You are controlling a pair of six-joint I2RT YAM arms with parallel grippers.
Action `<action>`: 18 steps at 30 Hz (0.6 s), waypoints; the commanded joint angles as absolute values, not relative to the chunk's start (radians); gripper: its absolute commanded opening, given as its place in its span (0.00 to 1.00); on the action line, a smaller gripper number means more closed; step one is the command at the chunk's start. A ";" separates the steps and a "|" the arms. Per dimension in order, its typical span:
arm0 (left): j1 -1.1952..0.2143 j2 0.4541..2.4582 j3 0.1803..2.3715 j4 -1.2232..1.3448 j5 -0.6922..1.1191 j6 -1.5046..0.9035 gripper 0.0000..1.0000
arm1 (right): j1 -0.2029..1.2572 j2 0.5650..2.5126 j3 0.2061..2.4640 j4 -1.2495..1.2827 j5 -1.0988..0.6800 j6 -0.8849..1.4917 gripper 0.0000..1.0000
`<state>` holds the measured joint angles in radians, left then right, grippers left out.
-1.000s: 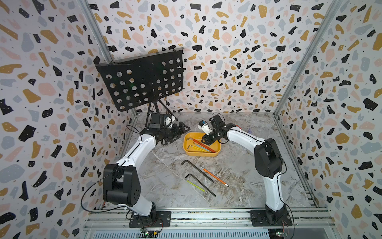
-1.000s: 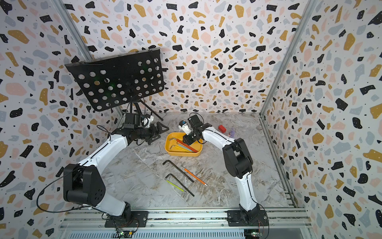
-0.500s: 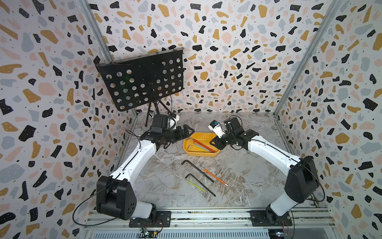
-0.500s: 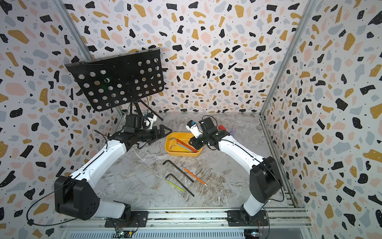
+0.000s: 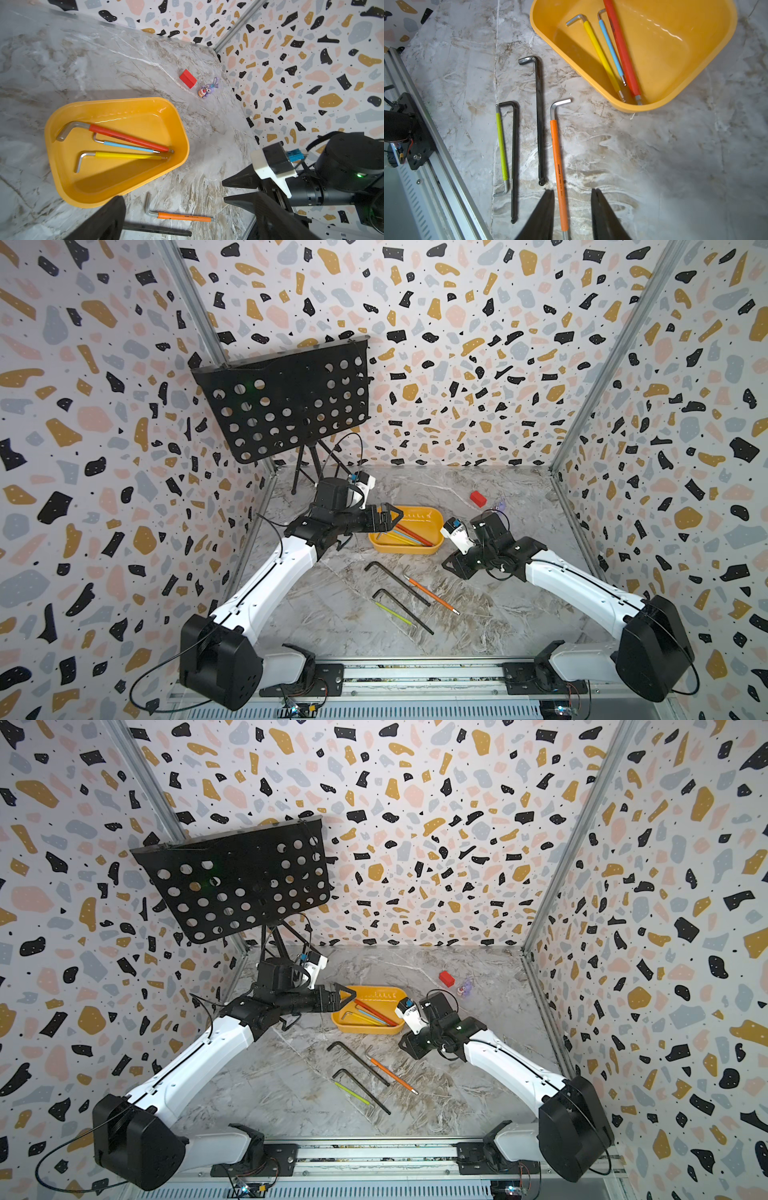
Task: Put the hex key on the desktop into the storage box
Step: Pick up the Allen key from the center of the board.
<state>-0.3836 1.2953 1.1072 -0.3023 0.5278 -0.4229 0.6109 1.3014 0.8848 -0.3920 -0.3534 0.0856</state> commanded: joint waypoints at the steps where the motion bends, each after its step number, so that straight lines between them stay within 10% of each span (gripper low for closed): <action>1: -0.419 1.278 1.086 -0.261 0.513 -0.370 1.00 | 0.619 1.261 0.825 -0.307 -0.378 0.185 0.36; 18: -0.428 1.167 1.027 -0.287 0.357 -0.318 1.00 | 0.741 1.376 0.791 -0.215 -0.279 0.270 0.37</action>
<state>-0.4286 1.1732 1.0157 -0.3126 0.3847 -0.3470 0.7223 1.3514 0.7460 -0.2089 -0.3092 0.2615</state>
